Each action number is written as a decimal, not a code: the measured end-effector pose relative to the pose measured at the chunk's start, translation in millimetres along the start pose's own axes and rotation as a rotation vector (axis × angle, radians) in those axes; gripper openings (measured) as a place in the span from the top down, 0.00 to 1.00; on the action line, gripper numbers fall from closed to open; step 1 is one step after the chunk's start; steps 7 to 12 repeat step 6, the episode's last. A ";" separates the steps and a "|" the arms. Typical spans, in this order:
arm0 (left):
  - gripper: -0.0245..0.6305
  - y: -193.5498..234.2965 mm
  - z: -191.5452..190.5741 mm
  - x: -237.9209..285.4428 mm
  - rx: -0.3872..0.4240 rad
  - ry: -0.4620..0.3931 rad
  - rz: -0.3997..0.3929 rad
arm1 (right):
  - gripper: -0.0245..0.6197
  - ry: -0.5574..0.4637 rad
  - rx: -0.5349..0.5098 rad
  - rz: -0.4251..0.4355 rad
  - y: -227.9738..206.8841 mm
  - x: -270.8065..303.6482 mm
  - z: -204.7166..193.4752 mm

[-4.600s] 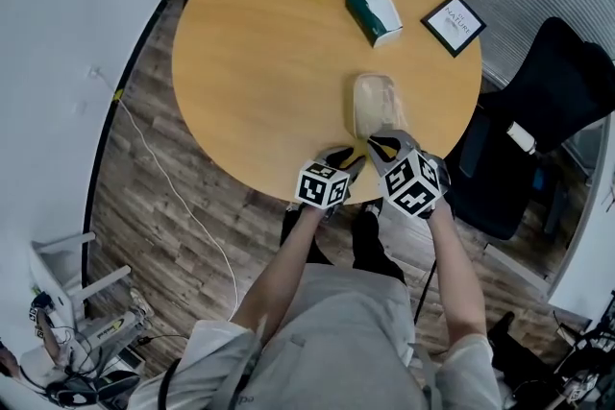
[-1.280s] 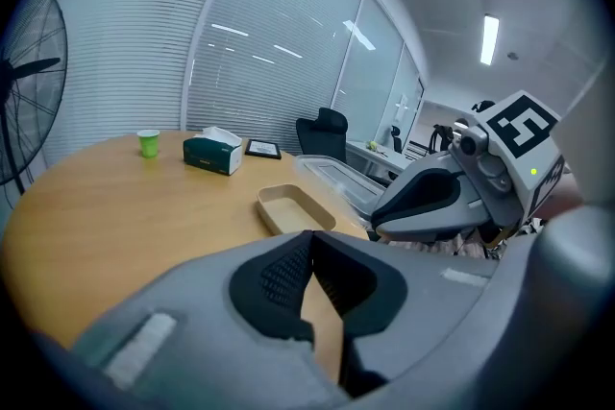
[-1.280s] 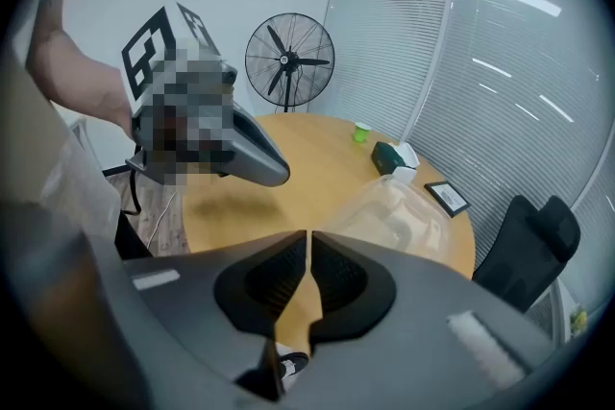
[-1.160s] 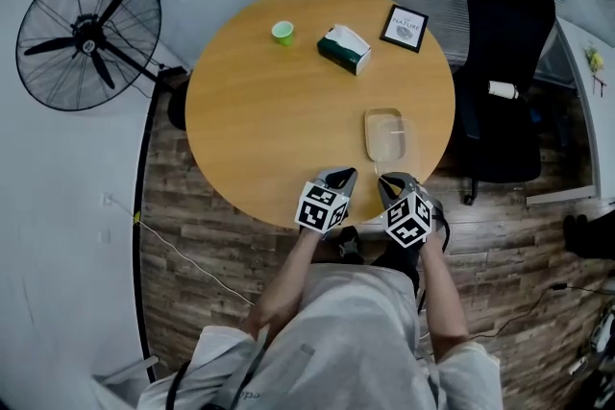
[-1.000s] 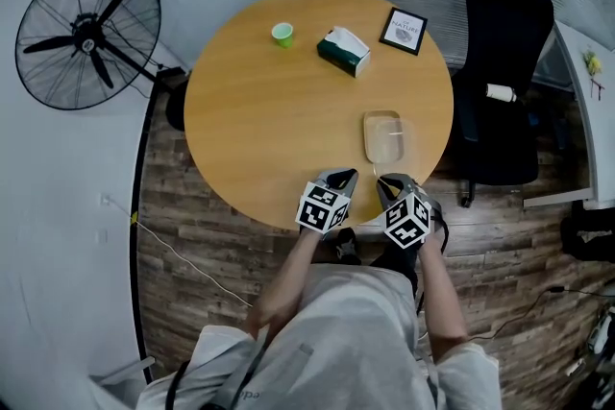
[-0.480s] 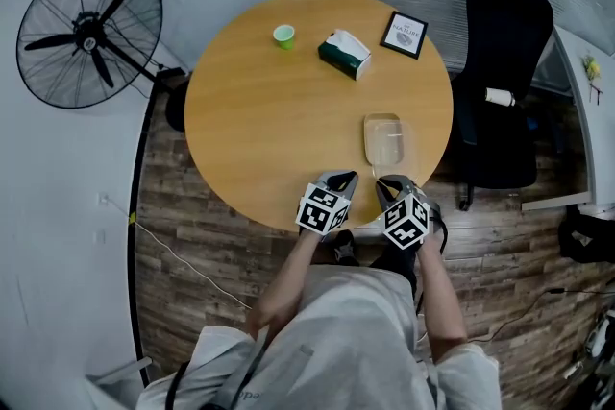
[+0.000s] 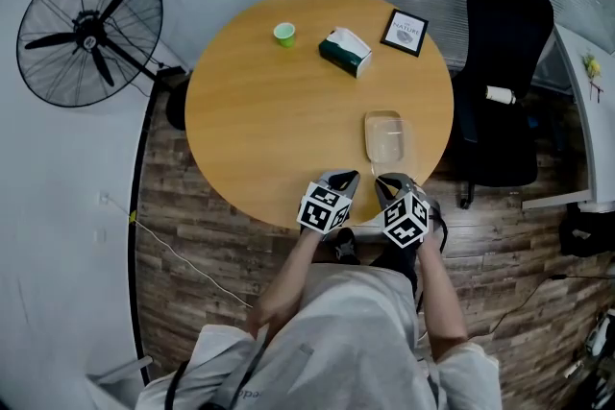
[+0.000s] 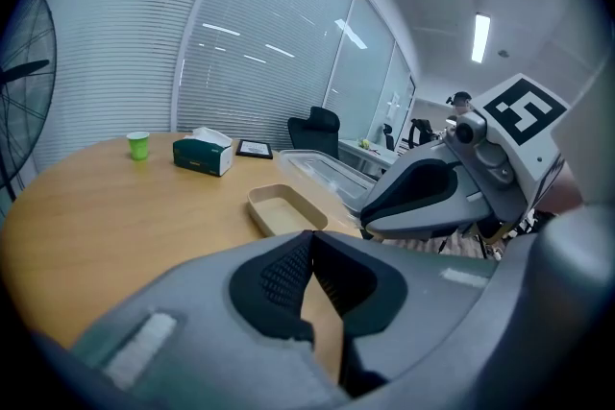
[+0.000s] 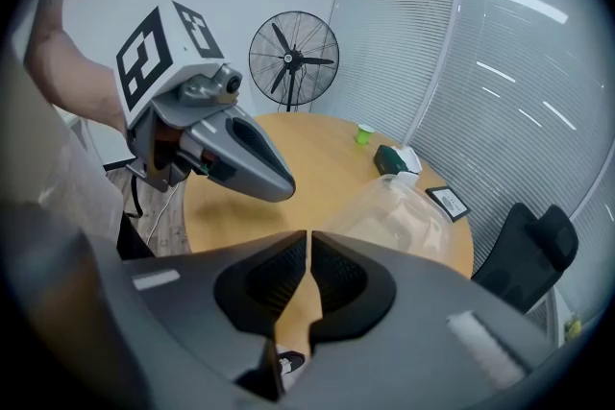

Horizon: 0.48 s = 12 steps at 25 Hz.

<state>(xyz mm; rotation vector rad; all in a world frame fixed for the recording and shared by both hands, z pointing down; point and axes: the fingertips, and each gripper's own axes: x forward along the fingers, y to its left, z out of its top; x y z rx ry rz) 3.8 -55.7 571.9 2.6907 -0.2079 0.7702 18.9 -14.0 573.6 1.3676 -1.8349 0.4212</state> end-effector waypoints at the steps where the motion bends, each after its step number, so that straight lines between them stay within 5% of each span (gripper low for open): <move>1: 0.96 -0.5 -0.1 0.2 0.000 0.000 -0.001 | 0.94 -0.001 0.000 -0.001 0.0 -0.3 0.1; 12: 0.96 -3.0 -1.1 2.2 -0.001 0.004 -0.003 | 0.94 -0.003 0.001 -0.002 -0.8 -1.5 -1.6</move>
